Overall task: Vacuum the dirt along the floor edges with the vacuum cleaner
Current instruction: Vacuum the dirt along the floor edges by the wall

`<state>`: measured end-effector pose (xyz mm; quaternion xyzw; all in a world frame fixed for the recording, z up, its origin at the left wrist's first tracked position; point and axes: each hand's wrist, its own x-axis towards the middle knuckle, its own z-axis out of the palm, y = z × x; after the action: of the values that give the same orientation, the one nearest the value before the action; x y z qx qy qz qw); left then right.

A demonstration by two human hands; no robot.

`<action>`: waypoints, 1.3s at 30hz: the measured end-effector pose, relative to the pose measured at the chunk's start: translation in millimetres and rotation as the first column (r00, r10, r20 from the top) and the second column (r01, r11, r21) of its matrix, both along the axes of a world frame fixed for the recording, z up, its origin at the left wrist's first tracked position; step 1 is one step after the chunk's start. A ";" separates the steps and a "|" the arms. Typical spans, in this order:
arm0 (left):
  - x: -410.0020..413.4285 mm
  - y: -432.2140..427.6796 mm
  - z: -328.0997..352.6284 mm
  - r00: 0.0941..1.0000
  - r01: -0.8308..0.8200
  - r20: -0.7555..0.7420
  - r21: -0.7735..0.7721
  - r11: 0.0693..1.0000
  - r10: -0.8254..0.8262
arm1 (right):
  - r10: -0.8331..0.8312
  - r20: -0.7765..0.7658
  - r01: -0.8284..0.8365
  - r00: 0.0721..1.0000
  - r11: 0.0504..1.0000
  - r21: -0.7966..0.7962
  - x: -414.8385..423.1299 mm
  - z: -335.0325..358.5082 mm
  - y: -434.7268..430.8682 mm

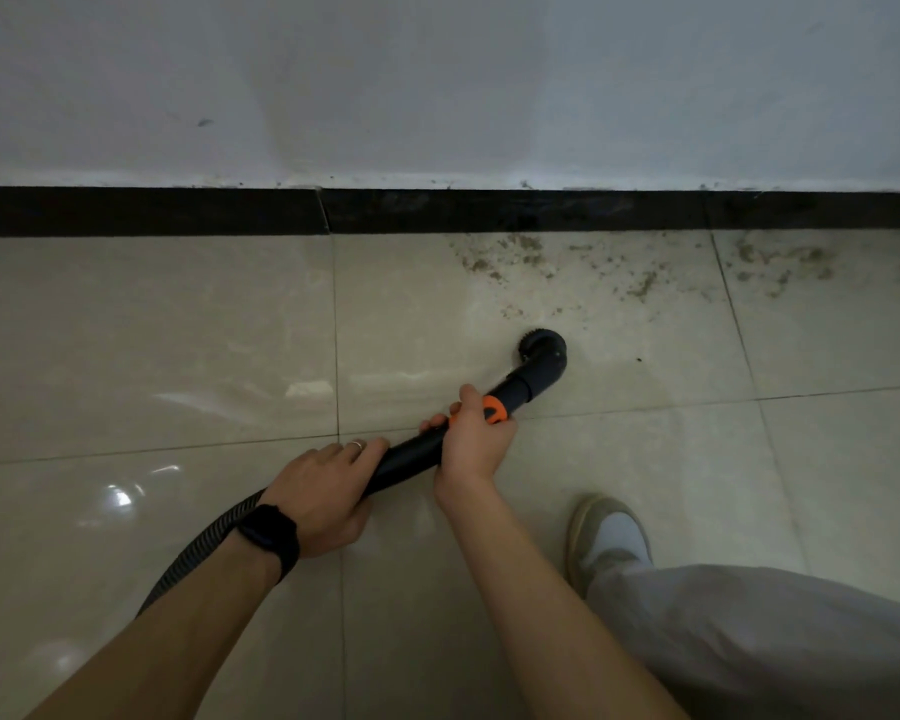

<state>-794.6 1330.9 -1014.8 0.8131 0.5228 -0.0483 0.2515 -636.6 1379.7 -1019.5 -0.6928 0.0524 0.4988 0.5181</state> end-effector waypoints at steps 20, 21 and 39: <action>-25.3 6.9 -0.6 0.981 -0.195 0.013 0.008 0.981 0.194 | 0.224 -0.063 -0.219 0.973 0.972 0.081 -37.3 2.4 33.6; -25.5 7.6 -0.5 0.980 -0.200 0.007 0.009 0.980 0.200 | 0.228 -0.065 -0.222 0.972 0.971 0.084 -38.3 2.4 35.5; -28.0 23.2 -1.1 0.962 -0.271 -0.024 0.022 0.962 0.272 | 0.306 -0.049 -0.299 0.951 0.948 0.111 -48.8 2.5 62.0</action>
<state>-822.5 1354.1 -1015.9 0.7352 0.6332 -0.0196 0.2411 -685.5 1441.7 -1017.0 -0.6487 -0.0630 0.5967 0.4681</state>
